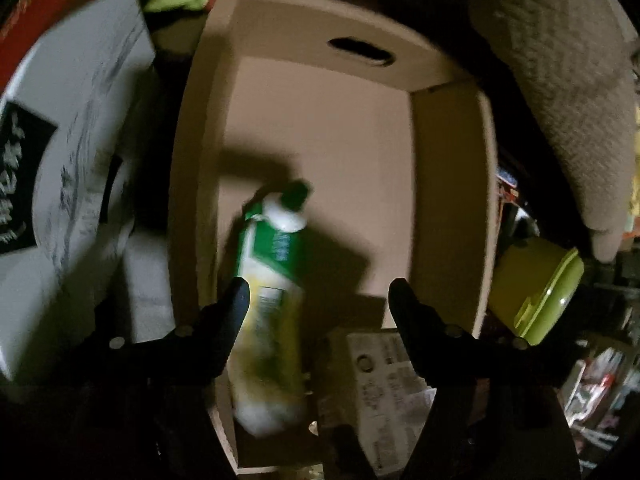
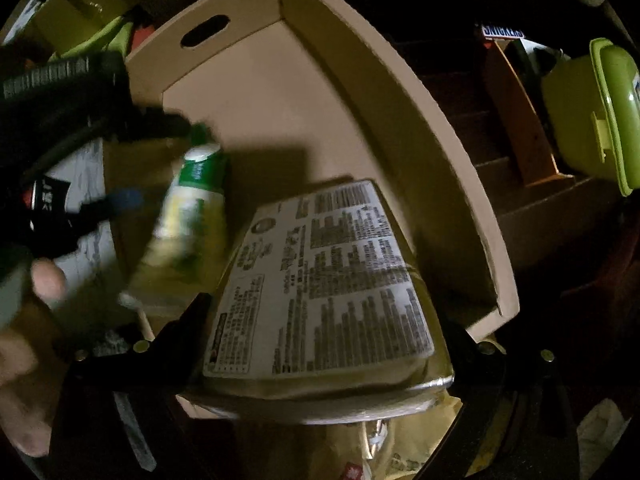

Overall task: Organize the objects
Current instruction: 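Open both grippers to drop the tube and packaged box in the box, then raise both grippers out of the cardboard box and turn toward the table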

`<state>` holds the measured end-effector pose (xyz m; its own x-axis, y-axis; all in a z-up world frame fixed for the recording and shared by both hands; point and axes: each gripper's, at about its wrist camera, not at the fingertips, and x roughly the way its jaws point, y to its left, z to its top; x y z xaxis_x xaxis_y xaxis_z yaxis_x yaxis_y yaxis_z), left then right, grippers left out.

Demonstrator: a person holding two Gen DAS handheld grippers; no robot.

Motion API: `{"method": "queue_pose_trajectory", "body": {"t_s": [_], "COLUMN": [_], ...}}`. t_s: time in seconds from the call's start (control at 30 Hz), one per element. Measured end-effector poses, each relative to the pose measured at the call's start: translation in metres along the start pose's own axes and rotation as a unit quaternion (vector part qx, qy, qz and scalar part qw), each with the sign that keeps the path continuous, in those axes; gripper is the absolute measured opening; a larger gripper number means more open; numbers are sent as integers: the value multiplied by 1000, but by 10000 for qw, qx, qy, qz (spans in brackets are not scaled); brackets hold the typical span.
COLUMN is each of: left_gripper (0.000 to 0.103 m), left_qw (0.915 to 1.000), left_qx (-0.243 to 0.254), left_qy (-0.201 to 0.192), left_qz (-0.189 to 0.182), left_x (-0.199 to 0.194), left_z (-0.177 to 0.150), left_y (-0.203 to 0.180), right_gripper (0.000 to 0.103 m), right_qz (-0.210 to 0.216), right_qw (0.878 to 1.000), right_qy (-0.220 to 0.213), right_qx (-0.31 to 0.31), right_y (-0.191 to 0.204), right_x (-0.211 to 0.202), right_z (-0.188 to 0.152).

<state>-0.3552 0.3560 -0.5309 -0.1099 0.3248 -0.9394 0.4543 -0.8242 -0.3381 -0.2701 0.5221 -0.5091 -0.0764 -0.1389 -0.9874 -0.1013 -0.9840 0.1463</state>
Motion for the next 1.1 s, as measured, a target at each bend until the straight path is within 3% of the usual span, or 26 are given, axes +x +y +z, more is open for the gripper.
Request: {"method": "queue_pose_trajectory", "body": {"t_s": [0.23, 0.4, 0.5, 0.67, 0.83, 0.97, 1.1], "left_gripper": [69, 71, 82, 82, 83, 88, 88], "left_qw": [9985, 9975, 9986, 9975, 9906, 9825, 9766], "left_qx": [293, 186, 248, 685, 1319, 1822, 2086], "left_qy": [-219, -27, 167, 113, -299, -371, -201], "left_qz": [403, 685, 438, 95, -203, -55, -486], "left_x": [-40, -72, -91, -129, -194, -225, -257], "left_z": [4, 10, 3, -14, -44, -61, -82], "left_y": [-15, -8, -10, -27, -54, -75, -86], "right_gripper": [103, 103, 103, 103, 103, 103, 103], "right_qz": [53, 234, 339, 358, -471, -300, -14], "right_qw": [9990, 9985, 9975, 9967, 9919, 9918, 9931], "right_qy": [-295, -484, -622, -720, -1131, -1201, -1151], "right_qx": [-344, -126, -22, -77, -342, -316, -208], "right_y": [19, 18, 18, 26, 38, 40, 45], "right_x": [-27, -54, -74, -107, -148, -162, -176], "right_z": [-6, 3, 6, 7, -12, -15, -17]}}
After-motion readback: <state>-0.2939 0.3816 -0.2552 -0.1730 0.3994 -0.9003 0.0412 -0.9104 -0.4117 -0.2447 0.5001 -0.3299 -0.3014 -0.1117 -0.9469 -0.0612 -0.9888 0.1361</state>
